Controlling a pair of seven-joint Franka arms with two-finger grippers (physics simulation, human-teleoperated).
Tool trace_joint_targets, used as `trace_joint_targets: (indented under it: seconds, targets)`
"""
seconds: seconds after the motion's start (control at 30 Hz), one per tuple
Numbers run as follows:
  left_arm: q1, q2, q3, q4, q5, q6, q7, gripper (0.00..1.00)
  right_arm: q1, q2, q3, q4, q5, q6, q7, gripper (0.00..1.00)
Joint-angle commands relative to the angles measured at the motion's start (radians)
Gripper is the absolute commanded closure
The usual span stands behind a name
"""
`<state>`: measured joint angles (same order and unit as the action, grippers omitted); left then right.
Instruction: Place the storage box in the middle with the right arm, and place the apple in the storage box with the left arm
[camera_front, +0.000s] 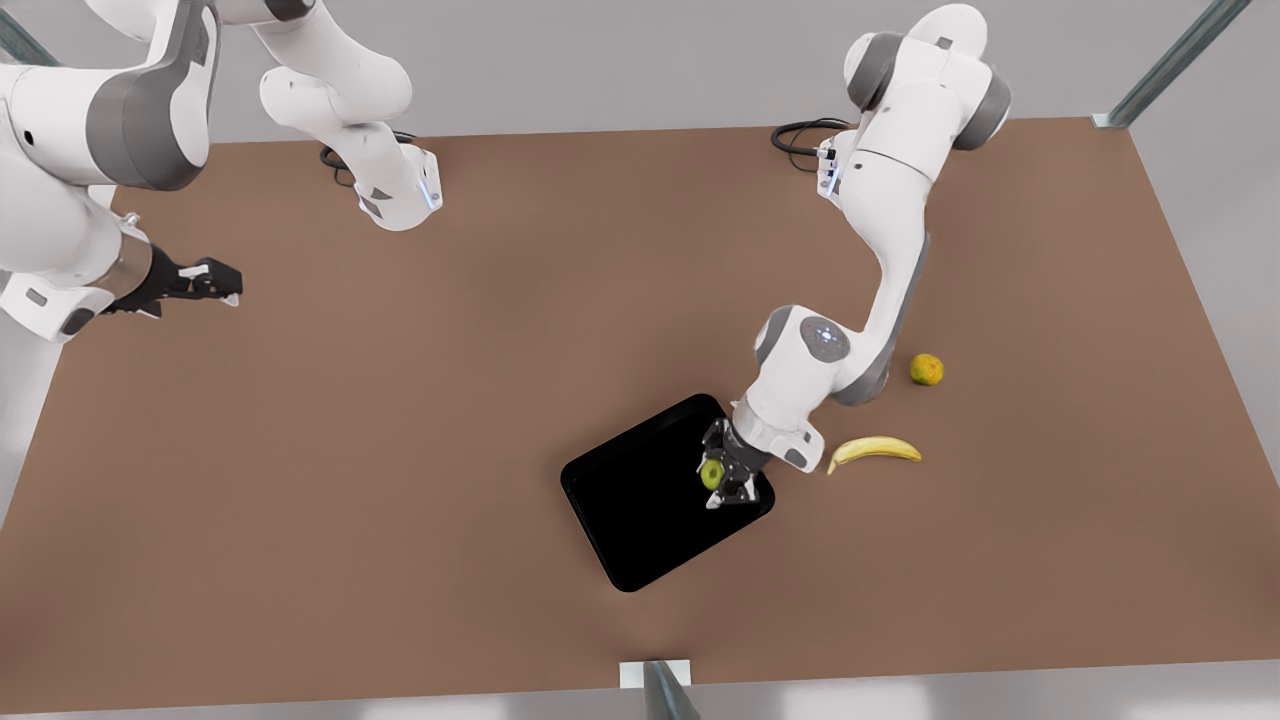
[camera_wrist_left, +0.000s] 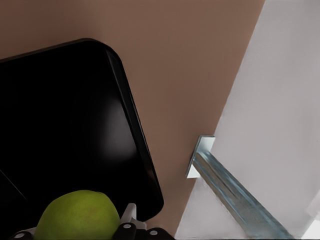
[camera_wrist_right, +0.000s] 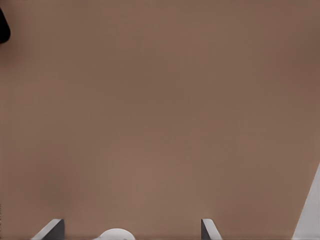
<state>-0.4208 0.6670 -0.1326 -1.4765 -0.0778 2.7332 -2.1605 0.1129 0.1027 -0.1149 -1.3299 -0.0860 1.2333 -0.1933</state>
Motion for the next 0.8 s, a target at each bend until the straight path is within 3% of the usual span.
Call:
trace_joint_targets:
  seconds: [0.0,0.1,0.13,0.17,0.33,0.43,0.53,0.67,0.73,0.77]
  targets:
    - [0.002,-0.001,-0.007,0.002,-0.507,-0.035,0.036,0.7,0.002,0.0,0.0,0.0,0.0,0.0,0.0,0.0]
    - [-0.003,0.005,-0.055,0.019,-0.415,0.017,-0.12,0.67,0.001,0.002,0.0,0.0,0.003,0.003,0.002,0.0]
    - [-0.003,0.005,-0.058,0.019,-0.386,0.019,-0.174,0.39,0.001,0.002,0.0,0.001,0.003,0.003,0.002,0.0]
    - [-0.003,0.005,-0.059,0.018,-0.372,0.017,-0.182,0.0,0.001,0.002,0.0,0.0,0.003,0.003,0.002,0.0]
    - [0.002,0.002,-0.056,0.019,-0.341,0.003,-0.165,0.0,0.002,0.002,0.0,0.001,0.003,0.003,0.0,0.0]
    - [0.028,-0.067,-0.05,0.038,-0.129,-0.167,-0.131,0.0,0.001,0.002,0.0,0.001,0.003,0.006,-0.005,0.0]
    - [0.128,-0.225,-0.048,-0.014,-0.145,-0.331,0.366,0.0,-0.001,0.003,0.0,0.001,0.002,0.006,-0.005,0.0]
    - [0.251,-0.426,0.013,-0.284,-0.128,-0.352,1.229,0.0,0.001,0.003,0.0,0.001,0.002,0.006,-0.008,0.0]
    - [0.254,-0.587,0.117,-0.263,-0.068,-0.668,1.718,0.03,0.001,0.003,0.0,0.001,0.002,0.006,-0.011,0.0]
    - [0.272,-0.626,0.119,-0.139,0.003,-0.955,1.941,0.04,-0.001,0.003,0.0,0.001,0.002,0.006,-0.012,0.0]
